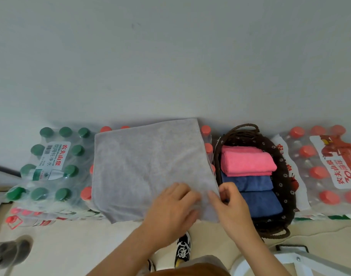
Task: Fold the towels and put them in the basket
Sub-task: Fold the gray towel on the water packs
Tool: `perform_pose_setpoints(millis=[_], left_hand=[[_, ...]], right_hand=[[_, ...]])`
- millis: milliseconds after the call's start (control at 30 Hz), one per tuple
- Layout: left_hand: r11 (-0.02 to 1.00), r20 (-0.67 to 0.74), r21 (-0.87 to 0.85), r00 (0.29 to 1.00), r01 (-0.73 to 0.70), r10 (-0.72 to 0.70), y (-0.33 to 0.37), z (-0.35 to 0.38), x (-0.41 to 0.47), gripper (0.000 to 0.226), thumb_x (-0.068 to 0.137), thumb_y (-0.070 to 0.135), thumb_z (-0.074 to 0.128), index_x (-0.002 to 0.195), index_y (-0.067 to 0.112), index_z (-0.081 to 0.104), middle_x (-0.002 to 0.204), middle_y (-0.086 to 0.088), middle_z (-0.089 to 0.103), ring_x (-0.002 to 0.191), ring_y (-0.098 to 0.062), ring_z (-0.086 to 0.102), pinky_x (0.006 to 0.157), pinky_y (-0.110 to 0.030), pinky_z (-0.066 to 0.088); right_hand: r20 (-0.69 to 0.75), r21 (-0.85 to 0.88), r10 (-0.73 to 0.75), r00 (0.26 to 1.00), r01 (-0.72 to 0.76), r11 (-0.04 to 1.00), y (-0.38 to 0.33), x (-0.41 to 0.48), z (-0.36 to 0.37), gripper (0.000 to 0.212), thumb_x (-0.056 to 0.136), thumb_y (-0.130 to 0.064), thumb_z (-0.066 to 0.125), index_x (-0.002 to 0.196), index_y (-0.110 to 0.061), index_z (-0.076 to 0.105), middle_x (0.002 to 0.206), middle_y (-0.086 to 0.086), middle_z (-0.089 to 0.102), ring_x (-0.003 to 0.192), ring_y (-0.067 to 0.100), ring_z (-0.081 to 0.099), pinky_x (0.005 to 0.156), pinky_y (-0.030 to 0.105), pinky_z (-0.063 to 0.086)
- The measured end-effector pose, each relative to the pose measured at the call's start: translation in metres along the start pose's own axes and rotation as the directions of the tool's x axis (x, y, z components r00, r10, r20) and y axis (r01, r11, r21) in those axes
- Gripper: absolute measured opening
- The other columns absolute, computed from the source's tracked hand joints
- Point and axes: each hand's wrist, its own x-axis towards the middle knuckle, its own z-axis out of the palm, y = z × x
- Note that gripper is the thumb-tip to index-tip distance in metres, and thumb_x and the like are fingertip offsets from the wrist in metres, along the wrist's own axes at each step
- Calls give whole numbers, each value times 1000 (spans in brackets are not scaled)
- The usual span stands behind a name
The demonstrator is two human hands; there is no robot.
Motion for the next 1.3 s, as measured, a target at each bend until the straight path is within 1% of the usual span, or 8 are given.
perform_pose_setpoints(millis=[233, 533, 700, 800, 900, 967, 1067, 1300], left_hand=[[984, -114, 155, 991, 90, -72, 13, 30, -28, 50, 72, 48, 69, 113, 26, 53, 106, 0, 56, 94, -20, 50, 79, -33, 37], [962, -378, 162, 915, 218, -144, 7, 28, -32, 30, 68, 0, 63, 88, 19, 51, 90, -3, 53, 79, -22, 45, 69, -29, 28], [924, -388, 238, 902, 299, -191, -8, 9, -53, 37, 54, -6, 68, 77, 17, 52, 86, -6, 55, 79, -25, 45, 66, -34, 33], [922, -350, 274, 922, 272, -167, -15, -4, -62, 31, 57, -6, 65, 76, 17, 55, 77, -2, 55, 71, -24, 50, 64, -33, 37], [941, -272, 242, 947, 239, -170, -13, -16, -59, 26, 59, -4, 66, 73, 17, 58, 67, 2, 54, 58, -20, 49, 48, -32, 40], [950, -230, 214, 957, 228, -178, -11, -23, -51, 25, 58, -1, 67, 72, 17, 57, 63, 3, 53, 53, -18, 48, 40, -32, 39], [960, -174, 197, 971, 199, -166, -10, -33, -40, 22, 56, 4, 66, 71, 17, 57, 60, 4, 51, 50, -18, 47, 38, -30, 38], [997, 41, 38, 996, 72, -73, -18, -46, -42, 19, 90, 20, 53, 109, 22, 52, 85, 5, 50, 72, -17, 49, 62, -33, 46]], right_hand=[[136, 158, 142, 981, -163, 974, -21, -14, -6, 8, 86, -19, 69, 82, -12, 69, 73, 7, 72, 73, 26, 69, 73, 46, 56], [526, 668, 234, 818, -567, 482, -33, -13, -14, 8, 83, -9, 58, 84, -4, 63, 73, 9, 62, 52, 9, 48, 42, 17, 34], [489, 639, 282, 826, -559, 528, -13, -6, -14, 7, 84, -8, 59, 87, -5, 65, 81, 12, 59, 54, 12, 45, 41, 18, 35], [323, 477, 289, 901, -419, 773, -4, -3, -15, 10, 90, -6, 60, 97, -11, 64, 80, 13, 59, 59, 15, 50, 49, 24, 40], [57, -103, 1, 998, 5, 995, -7, -8, -19, 37, 88, -27, 64, 121, -24, 48, 86, -4, 65, 75, 9, 59, 66, 28, 45], [67, -415, -338, 939, 335, 846, -27, -21, -16, 55, 83, -51, 59, 131, -32, 39, 113, -13, 50, 103, 7, 48, 81, 31, 43], [293, -566, -504, 813, 572, 593, -53, -41, 18, 72, 74, -66, 54, 136, -36, 32, 124, -11, 39, 113, 11, 40, 88, 37, 39], [367, -501, -700, 613, 764, 407, -41, -21, 35, 31, 77, -13, 62, 107, -15, 62, 85, -2, 54, 70, 17, 55, 57, 31, 48]])
